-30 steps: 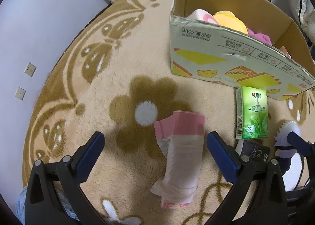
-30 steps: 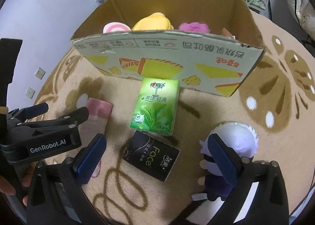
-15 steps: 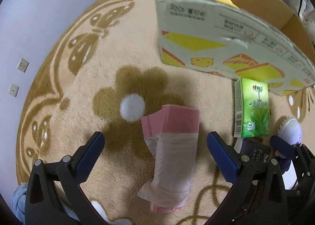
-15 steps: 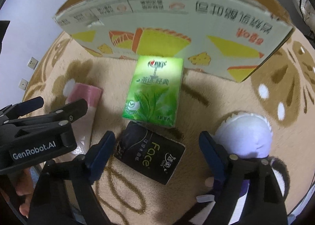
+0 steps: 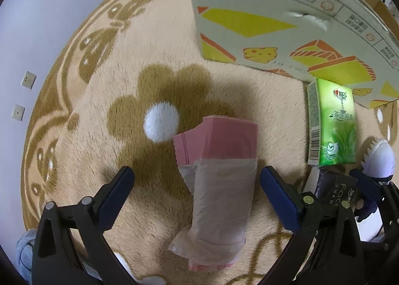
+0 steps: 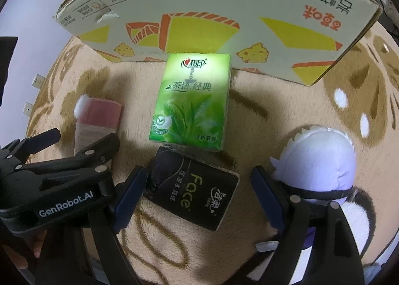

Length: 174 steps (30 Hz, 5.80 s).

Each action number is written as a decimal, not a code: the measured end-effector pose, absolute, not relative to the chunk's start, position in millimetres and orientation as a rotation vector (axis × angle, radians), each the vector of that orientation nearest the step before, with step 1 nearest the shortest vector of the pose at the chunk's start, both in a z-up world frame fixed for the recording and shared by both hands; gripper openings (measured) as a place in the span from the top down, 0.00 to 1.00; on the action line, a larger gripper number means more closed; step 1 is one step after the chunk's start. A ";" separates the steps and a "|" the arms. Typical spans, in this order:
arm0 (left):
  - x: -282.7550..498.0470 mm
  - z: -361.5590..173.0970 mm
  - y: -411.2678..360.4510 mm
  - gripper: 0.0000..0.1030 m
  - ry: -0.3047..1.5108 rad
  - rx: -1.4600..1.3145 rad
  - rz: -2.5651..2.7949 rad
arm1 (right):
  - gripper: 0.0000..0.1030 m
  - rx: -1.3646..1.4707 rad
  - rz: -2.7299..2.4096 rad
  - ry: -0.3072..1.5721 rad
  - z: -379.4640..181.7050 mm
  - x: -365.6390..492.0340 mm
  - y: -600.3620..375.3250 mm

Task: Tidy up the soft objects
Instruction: 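Lower left tool over pink-capped tube while right tool lowers over black Face pack, then close left tool on pink-capped tube while right tool closes on black Face pack, then lift pink-capped tube with left tool while right tool carries Face pack over box, then lower pink tube into box and open left tool while right tool releases Face pack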

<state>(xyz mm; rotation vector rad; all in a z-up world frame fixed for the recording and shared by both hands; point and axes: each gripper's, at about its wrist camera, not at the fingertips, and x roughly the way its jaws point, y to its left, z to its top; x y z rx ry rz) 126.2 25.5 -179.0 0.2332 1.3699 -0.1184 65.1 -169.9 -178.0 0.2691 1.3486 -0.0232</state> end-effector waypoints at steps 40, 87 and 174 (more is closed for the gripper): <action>126.6 -176.9 22.1 0.73 1.308 0.225 -0.192 | 0.34 0.186 -0.045 1.321 -190.5 42.9 -134.3; 77.7 -93.9 -4.6 0.86 1.079 0.256 -0.229 | 0.34 0.211 -0.056 1.152 -111.9 30.4 -188.1; 177.1 -20.2 -35.7 0.45 0.724 0.117 -0.256 | 0.31 0.222 -0.141 0.733 -43.4 93.2 -247.5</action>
